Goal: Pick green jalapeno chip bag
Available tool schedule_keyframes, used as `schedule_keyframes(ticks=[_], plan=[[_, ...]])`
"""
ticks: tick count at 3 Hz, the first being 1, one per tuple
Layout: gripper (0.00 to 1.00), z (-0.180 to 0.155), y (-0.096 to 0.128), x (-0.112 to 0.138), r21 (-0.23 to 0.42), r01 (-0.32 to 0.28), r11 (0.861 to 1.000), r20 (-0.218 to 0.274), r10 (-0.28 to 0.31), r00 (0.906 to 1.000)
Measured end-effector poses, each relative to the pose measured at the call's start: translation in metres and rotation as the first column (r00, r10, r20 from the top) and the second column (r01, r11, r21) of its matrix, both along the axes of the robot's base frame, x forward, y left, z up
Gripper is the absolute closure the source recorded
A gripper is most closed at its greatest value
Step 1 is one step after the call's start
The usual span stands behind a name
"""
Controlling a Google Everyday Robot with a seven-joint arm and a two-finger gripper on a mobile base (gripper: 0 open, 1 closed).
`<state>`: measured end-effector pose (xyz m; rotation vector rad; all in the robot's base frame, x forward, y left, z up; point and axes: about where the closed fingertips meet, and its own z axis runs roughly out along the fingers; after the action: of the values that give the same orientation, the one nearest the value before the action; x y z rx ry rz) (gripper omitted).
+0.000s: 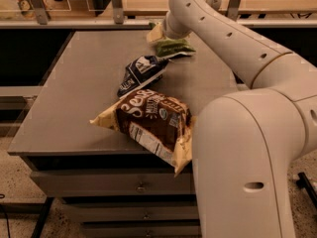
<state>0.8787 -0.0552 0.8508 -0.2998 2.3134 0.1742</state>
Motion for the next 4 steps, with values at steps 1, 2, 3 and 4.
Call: schedule_keyframes(ticks=[1,2,3,4], plan=[[0.41,-0.002,0.002,-0.001,-0.036,-0.008,0.999,0.041,0.010,0.9991],[0.65,0.000,0.008,-0.005,-0.040,-0.038,0.998,0.062,0.040,0.9973],[0.87,0.005,0.014,-0.010,-0.046,-0.068,0.997,0.077,0.071,0.9945],[1.00,0.020,0.018,-0.016,0.000,-0.110,0.994,0.098,0.110,0.9891]])
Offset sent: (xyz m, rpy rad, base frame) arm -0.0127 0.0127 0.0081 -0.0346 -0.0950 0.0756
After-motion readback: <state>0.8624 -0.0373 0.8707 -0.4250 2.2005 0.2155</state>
